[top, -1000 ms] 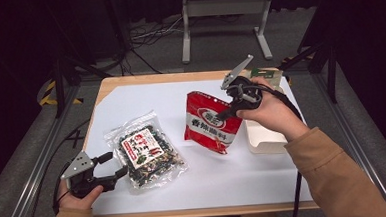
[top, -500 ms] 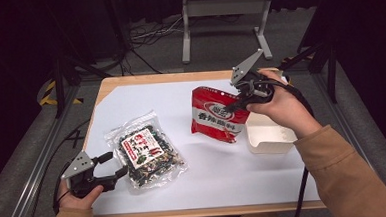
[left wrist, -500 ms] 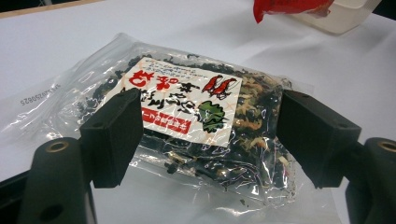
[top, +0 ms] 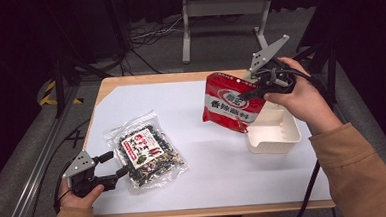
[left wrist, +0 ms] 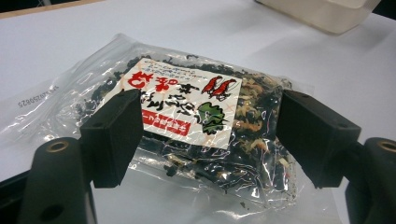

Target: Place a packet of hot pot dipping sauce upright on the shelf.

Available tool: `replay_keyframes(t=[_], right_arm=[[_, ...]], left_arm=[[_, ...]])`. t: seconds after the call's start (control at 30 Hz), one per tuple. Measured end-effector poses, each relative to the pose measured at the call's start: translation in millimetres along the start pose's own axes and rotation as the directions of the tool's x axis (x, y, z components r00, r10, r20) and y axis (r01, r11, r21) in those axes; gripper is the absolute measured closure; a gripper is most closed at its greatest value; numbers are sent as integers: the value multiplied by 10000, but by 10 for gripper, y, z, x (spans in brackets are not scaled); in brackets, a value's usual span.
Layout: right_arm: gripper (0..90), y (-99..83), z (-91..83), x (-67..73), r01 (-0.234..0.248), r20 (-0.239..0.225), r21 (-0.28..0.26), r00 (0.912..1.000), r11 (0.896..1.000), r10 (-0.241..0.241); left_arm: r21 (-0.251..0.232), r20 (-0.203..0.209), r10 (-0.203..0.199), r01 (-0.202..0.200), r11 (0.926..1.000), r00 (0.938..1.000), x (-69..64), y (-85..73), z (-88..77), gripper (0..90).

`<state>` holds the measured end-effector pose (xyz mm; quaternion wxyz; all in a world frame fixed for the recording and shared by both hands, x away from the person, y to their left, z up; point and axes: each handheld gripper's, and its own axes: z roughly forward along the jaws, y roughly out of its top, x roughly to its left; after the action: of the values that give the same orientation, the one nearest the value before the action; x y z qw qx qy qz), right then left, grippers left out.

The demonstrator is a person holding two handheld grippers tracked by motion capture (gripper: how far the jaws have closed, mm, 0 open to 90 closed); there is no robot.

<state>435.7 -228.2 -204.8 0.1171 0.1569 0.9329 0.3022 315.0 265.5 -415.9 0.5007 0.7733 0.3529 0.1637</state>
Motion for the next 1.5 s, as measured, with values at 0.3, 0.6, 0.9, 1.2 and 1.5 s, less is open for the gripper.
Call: replay_keyframes(t=[0.3,0.6,0.9,1.2,1.5], right_arm=[[894,-85,-172,-84,189,543,-177,9984,9997,-179],[894,-176,-286,-190,248,1028,-189,9944,9995,-227],[893,-256,-383,-317,321,1535,-99,9877,9994,-302],[894,-369,-437,-484,484,2038,-10,9779,9988,-472],[894,-493,-484,-701,516,2513,193,9664,9985,-548]], left_arm=[[1,7,-6,6,10000,10000,1,1,2,239],[-49,17,-42,42,10000,10000,10,-1,7,232],[-54,17,-92,92,9999,10000,6,-1,7,229],[-42,17,-83,83,10000,10000,6,-3,-2,228],[-66,-74,-83,82,9999,9999,3,-15,-28,228]])
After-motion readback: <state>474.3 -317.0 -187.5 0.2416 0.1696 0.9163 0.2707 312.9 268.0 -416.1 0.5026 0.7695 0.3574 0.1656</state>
